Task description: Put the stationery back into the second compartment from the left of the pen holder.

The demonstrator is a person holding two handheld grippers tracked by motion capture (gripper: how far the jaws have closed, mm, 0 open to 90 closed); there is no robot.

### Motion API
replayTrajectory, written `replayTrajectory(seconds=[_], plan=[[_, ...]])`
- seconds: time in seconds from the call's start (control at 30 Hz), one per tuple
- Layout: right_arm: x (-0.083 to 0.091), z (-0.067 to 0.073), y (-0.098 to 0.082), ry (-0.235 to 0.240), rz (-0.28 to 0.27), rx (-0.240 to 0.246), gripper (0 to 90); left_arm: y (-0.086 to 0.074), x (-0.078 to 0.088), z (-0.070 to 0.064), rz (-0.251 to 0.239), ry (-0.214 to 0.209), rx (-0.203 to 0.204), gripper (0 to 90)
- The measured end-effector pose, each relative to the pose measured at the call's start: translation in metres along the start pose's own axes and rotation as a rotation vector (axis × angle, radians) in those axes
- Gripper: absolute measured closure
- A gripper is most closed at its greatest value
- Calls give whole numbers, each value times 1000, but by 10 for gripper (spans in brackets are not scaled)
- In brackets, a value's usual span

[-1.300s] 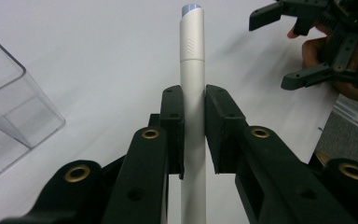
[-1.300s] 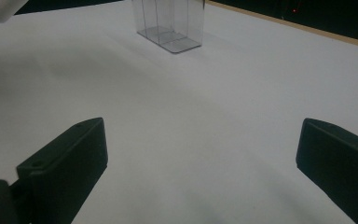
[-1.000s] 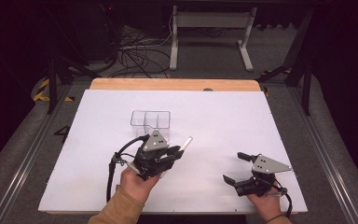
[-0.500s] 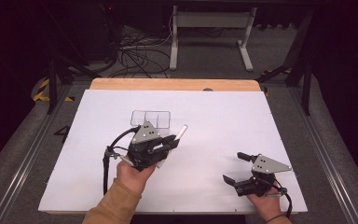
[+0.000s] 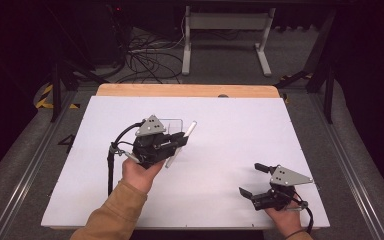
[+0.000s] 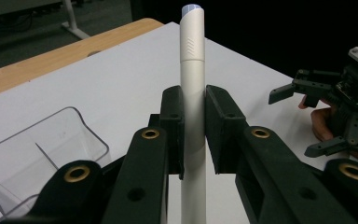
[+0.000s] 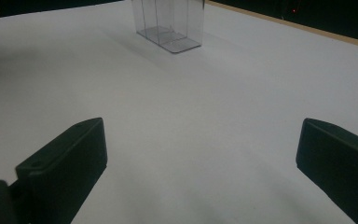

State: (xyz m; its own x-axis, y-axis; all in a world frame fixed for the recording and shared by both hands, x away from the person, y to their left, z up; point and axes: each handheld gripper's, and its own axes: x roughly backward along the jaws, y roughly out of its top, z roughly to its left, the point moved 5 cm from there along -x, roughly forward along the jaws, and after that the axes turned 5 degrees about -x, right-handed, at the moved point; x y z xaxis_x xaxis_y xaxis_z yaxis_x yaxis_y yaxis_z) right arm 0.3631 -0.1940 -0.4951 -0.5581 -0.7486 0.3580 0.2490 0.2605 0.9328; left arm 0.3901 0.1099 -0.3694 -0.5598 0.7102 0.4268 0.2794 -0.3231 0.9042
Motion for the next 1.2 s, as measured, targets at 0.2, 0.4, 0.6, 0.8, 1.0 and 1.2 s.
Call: replayTrajectory(seconds=[0.2,0.4,0.6,0.8,1.0,1.2], plan=[[1,0,0,2,3,-3,23,5,-1,14,-20,0,10,784],[0,0,0,3,2,-7,23,9,-3,27,-32,25,12,783],[0,0,0,2,2,-7,23,14,-4,39,-43,47,13,783],[0,0,0,3,2,-7,23,18,-5,53,-72,91,-5,781],[0,0,0,2,3,-3,23,19,-8,67,-99,99,9,781],[0,0,0,3,2,-5,23,20,-13,77,-128,115,3,779]])
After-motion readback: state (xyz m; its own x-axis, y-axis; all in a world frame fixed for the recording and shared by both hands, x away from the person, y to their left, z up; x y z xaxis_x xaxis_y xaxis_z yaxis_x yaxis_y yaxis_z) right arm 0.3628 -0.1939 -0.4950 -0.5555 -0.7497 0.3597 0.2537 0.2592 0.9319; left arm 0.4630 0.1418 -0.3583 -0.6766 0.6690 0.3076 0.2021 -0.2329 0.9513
